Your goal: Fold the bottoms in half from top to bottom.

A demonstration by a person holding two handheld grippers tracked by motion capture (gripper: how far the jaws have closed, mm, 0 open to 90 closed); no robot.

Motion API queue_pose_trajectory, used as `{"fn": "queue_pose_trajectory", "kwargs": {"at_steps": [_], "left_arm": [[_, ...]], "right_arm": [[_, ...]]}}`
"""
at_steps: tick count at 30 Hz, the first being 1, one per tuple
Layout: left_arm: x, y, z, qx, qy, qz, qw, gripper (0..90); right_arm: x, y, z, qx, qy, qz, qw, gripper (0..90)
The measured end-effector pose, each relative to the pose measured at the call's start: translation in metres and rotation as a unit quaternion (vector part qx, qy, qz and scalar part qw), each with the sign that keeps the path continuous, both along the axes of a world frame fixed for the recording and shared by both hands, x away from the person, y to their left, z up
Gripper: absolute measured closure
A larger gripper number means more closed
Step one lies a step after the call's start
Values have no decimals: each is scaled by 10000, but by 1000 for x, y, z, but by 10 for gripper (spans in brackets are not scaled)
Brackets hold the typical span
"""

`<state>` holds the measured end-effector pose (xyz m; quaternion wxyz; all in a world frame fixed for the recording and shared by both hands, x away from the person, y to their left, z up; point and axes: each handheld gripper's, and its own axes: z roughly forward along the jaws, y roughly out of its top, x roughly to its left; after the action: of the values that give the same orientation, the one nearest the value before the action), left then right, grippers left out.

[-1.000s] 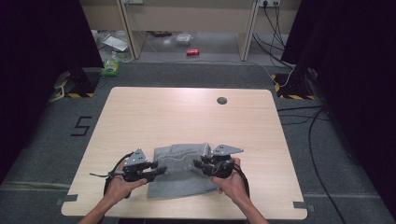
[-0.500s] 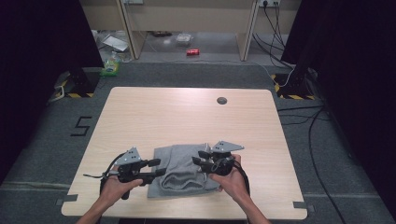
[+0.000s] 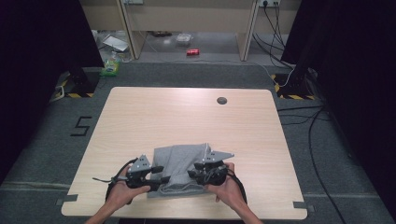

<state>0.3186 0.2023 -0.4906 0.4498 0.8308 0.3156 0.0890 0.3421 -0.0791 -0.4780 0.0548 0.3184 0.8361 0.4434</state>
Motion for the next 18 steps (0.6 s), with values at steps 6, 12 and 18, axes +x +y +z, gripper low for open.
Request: {"fn": "queue_pose_trajectory", "kwargs": {"at_steps": [6,12,18], "left_arm": [[-20,-7,-13,369,-206,-46,9991,470],[-19,-6,-8,330,-185,-50,9993,463],[-7,2,9,-74,-128,121,9998,403]], "right_arm": [[-21,2,-20,-506,-316,35,9982,555],[-19,2,-17,-502,-214,-85,9985,462],[-9,-6,-2,-20,-183,-222,9996,386]]}}
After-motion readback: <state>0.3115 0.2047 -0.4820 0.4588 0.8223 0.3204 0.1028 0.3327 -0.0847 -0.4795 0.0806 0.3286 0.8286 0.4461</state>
